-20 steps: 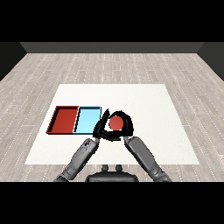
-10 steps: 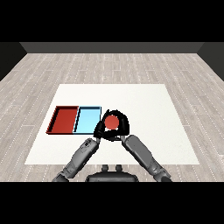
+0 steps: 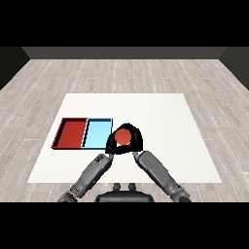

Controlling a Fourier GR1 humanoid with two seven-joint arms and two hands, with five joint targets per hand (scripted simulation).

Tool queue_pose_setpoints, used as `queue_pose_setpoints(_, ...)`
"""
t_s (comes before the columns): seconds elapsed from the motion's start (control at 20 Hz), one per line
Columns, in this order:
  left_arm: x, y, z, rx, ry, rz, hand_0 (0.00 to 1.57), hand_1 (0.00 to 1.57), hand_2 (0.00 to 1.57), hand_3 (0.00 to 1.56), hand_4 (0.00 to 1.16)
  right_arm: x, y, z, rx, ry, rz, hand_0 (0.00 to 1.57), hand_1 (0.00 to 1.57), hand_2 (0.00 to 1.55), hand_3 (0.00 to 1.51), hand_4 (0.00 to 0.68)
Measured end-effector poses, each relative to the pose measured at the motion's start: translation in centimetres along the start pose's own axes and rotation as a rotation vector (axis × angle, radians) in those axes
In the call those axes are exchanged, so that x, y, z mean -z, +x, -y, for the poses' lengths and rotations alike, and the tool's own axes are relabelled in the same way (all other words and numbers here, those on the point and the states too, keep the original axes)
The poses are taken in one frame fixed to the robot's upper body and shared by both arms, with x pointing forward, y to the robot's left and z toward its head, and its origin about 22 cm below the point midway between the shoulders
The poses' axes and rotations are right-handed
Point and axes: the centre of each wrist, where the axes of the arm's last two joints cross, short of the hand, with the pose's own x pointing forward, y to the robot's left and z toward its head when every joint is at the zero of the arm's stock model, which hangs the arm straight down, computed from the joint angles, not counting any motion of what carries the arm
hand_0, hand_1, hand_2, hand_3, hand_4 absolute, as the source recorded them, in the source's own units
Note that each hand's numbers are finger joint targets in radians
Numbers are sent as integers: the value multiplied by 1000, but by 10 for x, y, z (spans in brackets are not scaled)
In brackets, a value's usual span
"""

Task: Pick the red can and put it in the red box

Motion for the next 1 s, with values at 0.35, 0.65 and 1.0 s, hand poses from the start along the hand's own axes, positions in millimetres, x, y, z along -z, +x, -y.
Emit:
queue_pose_setpoints(0.35, 8, -1, 0, 15, 42, 17, 1571, 1571, 1558, 1479, 1138, 3, 3, 2, 7, -1, -12, 1490, 1490, 1440, 1392, 642)
queue_pose_setpoints(0.65, 5, -2, 0, 36, 79, 81, 1571, 1571, 1571, 1513, 1147, -1, 6, -1, 27, 1, -17, 923, 923, 935, 532, 0)
queue_pose_setpoints(1.0, 4, -8, -2, 26, 99, 100, 1571, 1571, 1571, 1513, 1147, 2, 4, -2, -27, 18, -77, 0, 0, 0, 0, 0)
